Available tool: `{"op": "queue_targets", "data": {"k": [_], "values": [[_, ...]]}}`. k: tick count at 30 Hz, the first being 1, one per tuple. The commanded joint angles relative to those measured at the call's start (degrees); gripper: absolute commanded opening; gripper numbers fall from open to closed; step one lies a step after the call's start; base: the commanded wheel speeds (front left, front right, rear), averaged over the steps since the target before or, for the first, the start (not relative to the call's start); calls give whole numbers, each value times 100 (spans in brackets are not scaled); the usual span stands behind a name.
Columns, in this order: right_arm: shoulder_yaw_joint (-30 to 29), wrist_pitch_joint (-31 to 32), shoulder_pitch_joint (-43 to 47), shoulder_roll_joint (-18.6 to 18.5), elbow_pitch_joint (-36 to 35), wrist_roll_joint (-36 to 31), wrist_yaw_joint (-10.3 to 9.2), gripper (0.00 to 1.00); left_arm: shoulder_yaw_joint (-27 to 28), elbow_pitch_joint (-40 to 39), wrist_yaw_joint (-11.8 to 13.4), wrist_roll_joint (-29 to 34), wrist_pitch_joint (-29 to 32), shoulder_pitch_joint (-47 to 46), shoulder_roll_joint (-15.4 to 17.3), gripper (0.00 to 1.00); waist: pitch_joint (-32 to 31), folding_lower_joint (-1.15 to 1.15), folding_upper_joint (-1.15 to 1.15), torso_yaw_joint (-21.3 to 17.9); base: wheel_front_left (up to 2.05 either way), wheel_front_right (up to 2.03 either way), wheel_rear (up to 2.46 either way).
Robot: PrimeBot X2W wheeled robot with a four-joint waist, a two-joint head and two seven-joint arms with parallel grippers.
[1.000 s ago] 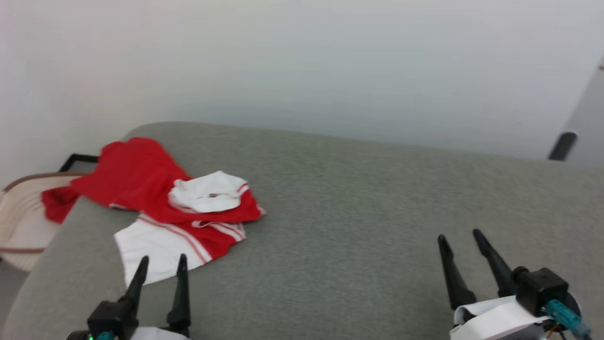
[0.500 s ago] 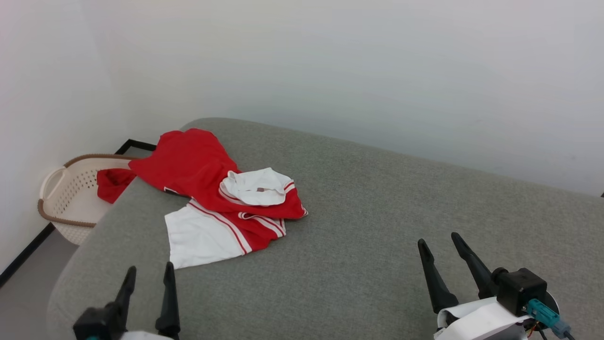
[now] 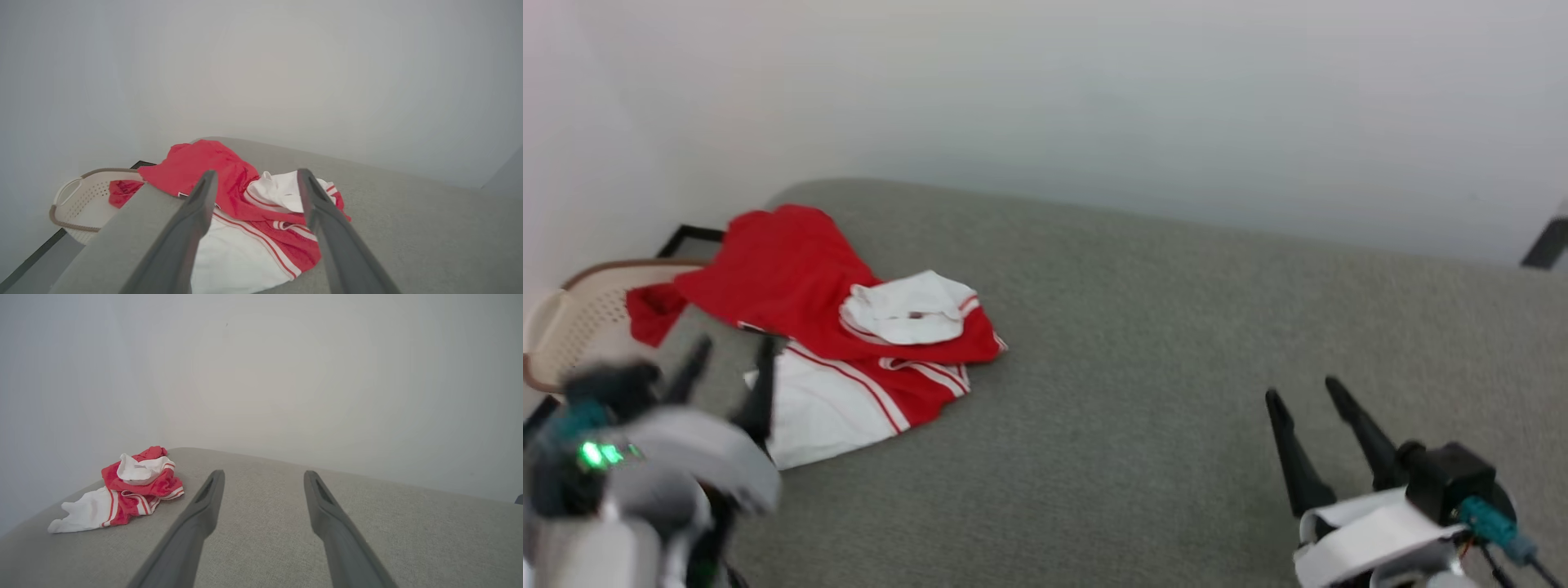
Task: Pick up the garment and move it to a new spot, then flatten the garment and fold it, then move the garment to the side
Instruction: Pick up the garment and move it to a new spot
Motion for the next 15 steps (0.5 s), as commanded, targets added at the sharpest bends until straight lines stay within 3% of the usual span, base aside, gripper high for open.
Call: {"op": "queue_targets", "data": {"k": [1, 15], "values": [[-4, -2, -155, -49, -61, 64, 2, 100, 69, 0, -18, -140, 214, -286, 110, 100, 465, 0, 0, -369, 0, 0, 0], [-1, -77, -818, -287, -312, 148, 2, 100, 275, 1035, 58, -882, 2381, -2123, 1038, 100, 1986, 0, 0, -1182, 0, 0, 0]]}}
